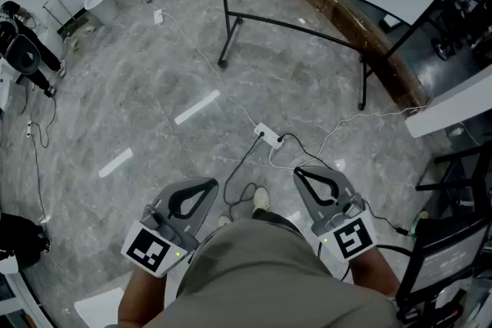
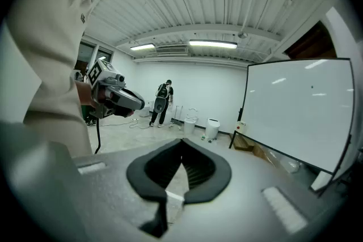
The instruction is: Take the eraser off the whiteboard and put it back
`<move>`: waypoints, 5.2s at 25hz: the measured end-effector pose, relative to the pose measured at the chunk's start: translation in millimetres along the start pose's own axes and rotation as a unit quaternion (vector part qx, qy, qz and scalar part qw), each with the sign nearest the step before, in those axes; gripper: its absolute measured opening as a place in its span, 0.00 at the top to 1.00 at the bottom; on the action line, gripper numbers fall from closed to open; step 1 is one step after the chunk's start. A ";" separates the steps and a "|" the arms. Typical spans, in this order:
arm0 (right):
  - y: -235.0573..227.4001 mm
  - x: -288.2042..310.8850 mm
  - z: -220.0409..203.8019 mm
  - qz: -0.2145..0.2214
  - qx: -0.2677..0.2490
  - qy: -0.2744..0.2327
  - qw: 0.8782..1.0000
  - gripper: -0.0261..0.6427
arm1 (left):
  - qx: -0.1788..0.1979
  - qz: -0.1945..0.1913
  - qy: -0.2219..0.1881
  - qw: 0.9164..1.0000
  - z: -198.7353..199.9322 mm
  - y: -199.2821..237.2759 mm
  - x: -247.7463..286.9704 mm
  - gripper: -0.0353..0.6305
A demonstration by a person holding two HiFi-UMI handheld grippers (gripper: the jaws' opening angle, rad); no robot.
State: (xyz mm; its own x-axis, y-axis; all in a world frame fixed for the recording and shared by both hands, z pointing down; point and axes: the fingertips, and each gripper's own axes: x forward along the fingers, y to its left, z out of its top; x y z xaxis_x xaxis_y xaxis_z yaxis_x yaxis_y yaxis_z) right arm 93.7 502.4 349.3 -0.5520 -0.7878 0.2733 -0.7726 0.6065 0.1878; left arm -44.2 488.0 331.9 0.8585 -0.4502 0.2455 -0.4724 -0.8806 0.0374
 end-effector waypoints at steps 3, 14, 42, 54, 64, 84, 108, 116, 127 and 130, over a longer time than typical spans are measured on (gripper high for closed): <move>28.7 3.7 8.2 0.001 0.002 0.005 1.000 0.96 | -0.006 -0.003 -0.001 1.000 -8.8 -2.2 -25.0 0.94; 93.3 1.7 11.0 -0.017 0.033 0.043 0.998 0.96 | -0.035 -0.033 -0.006 0.999 -42.5 2.1 -68.8 0.94; -73.7 56.8 -20.0 0.055 0.055 -0.006 0.997 0.96 | -0.019 0.046 0.022 0.998 2.5 50.7 65.9 0.94; -98.9 119.7 -27.9 0.044 0.063 0.007 0.997 0.95 | -0.028 0.023 0.028 0.999 -9.3 114.9 94.2 0.94; -115.5 238.9 29.3 -0.009 0.046 0.026 0.999 0.95 | 0.003 -0.044 -0.010 0.999 17.3 243.3 96.2 0.94; -157.2 446.5 65.3 0.024 0.006 0.030 0.999 0.95 | -0.037 -0.010 -0.018 0.999 14.0 453.7 105.4 0.94; -513.4 614.4 17.8 0.011 -0.029 0.039 0.999 0.87 | -0.038 0.017 -0.008 0.999 100.5 613.5 357.4 0.94; -581.6 693.7 4.2 -0.001 -0.065 0.062 0.996 0.80 | -0.045 0.021 -0.009 0.999 102.7 662.2 365.4 0.94; -643.7 779.7 -22.3 0.018 -0.093 0.104 0.990 0.66 | -0.051 0.047 0.002 0.998 89.3 727.4 353.4 0.93; -649.7 794.9 -33.7 0.034 -0.094 0.123 0.987 0.64 | -0.057 0.054 0.001 0.997 87.6 740.5 349.9 0.93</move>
State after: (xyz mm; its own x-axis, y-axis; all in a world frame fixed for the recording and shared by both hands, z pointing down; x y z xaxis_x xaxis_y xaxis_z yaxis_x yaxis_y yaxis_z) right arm 167.4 -514.2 476.3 -0.4900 -0.7085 0.5079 -0.6520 0.6846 0.3260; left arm -76.2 -334.5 360.7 0.8012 -0.5412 0.2553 -0.5816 -0.8046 0.1197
